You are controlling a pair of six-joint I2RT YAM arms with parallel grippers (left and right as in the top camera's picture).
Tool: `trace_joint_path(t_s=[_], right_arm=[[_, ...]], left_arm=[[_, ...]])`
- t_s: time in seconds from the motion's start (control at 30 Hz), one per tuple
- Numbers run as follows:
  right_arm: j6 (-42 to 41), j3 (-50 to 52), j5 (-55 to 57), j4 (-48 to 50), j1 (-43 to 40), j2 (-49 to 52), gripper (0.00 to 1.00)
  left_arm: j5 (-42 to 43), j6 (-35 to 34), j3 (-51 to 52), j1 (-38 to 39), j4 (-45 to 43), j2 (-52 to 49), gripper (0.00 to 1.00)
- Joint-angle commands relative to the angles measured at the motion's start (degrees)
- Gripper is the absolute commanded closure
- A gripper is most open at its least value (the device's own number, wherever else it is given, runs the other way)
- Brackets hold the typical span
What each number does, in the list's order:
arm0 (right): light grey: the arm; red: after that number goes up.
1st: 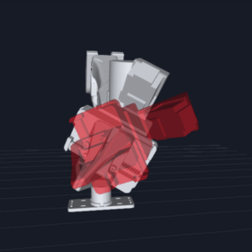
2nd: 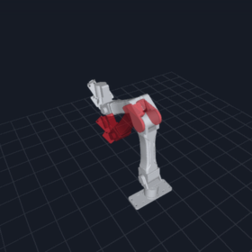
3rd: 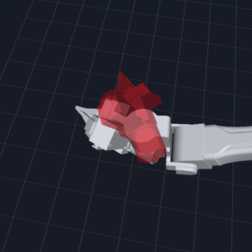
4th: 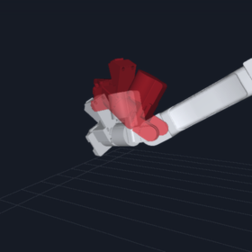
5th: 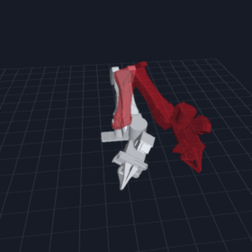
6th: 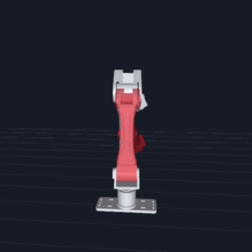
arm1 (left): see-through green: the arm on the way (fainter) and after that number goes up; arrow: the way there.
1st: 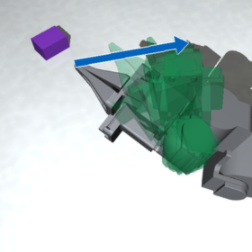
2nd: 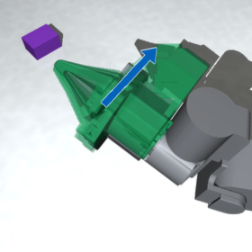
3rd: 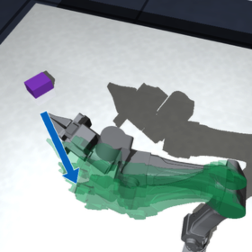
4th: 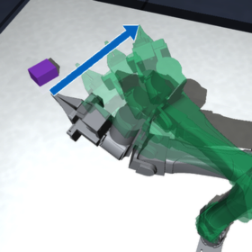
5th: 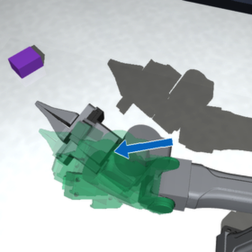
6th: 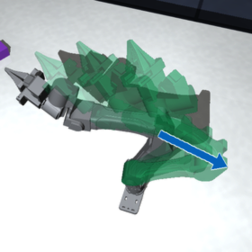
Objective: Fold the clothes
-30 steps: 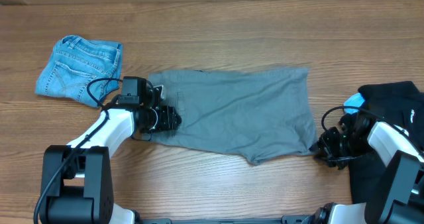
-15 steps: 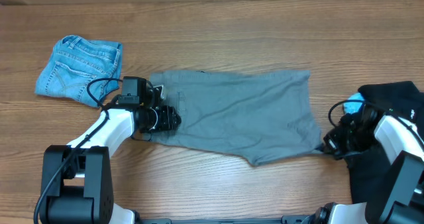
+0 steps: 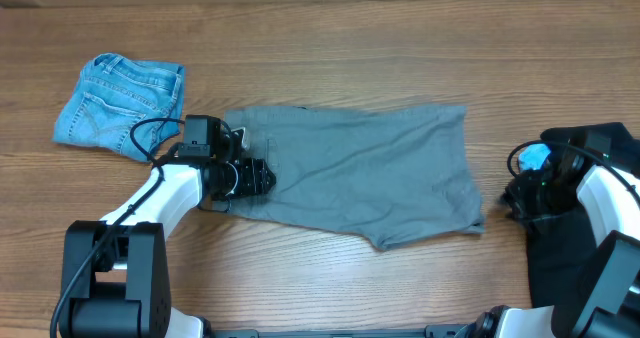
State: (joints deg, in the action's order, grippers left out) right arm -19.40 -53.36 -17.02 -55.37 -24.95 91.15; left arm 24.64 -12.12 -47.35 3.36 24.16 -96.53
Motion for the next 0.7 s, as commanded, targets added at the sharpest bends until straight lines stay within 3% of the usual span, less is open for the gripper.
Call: trace_joint_path(t_s=[0.0, 0.07, 0.13, 0.17, 0.2, 0.23, 0.33, 0.43, 0.57, 0.67], right_arm=[[4.9, -0.7, -7.3, 1.4, 3.3, -1.4, 0.56], [4.9, 0.0, -7.2, 2.2, 5.4, -1.4, 0.49], [4.9, 1.0, -7.1, 2.8, 7.5, -1.4, 0.49], [4.9, 1.4, -7.1, 2.7, 8.2, -1.4, 0.57], [4.8, 1.7, -6.1, 1.9, 8.8, -1.4, 0.81], [3.9, 1.6, -3.5, 0.5, 8.9, -1.4, 0.95], [0.9, 0.7, 4.1, -2.3, 7.6, -1.5, 0.96], [0.9, -0.1, 4.5, -5.0, 6.1, -2.4, 0.96], [-8.9, 0.0, 16.6, -9.4, 5.4, -2.5, 0.96], [-9.5, -0.1, 15.9, -9.4, 5.4, -2.6, 0.96]], left_arm=[[-9.6, -0.8, 2.5, -1.2, 0.6, -2.8, 0.34], [-9.6, -0.8, 2.5, -1.2, 0.6, -2.8, 0.33], [-9.6, -0.8, 2.5, -1.2, 0.7, -2.8, 0.33], [-9.6, -0.8, 2.5, -1.2, 0.8, -2.8, 0.33], [-9.6, -0.8, 2.5, -1.2, 0.9, -2.8, 0.33], [-9.6, -0.8, 2.5, -1.2, 1.0, -2.8, 0.33], [-9.6, -0.7, 2.5, -1.2, 1.1, -2.8, 0.33], [-9.6, -0.8, 2.5, -1.2, 1.0, -2.8, 0.32], [-9.6, -0.7, 2.5, -1.2, 0.9, -2.8, 0.32], [-9.6, -0.8, 2.5, -1.2, 0.8, -2.8, 0.32]])
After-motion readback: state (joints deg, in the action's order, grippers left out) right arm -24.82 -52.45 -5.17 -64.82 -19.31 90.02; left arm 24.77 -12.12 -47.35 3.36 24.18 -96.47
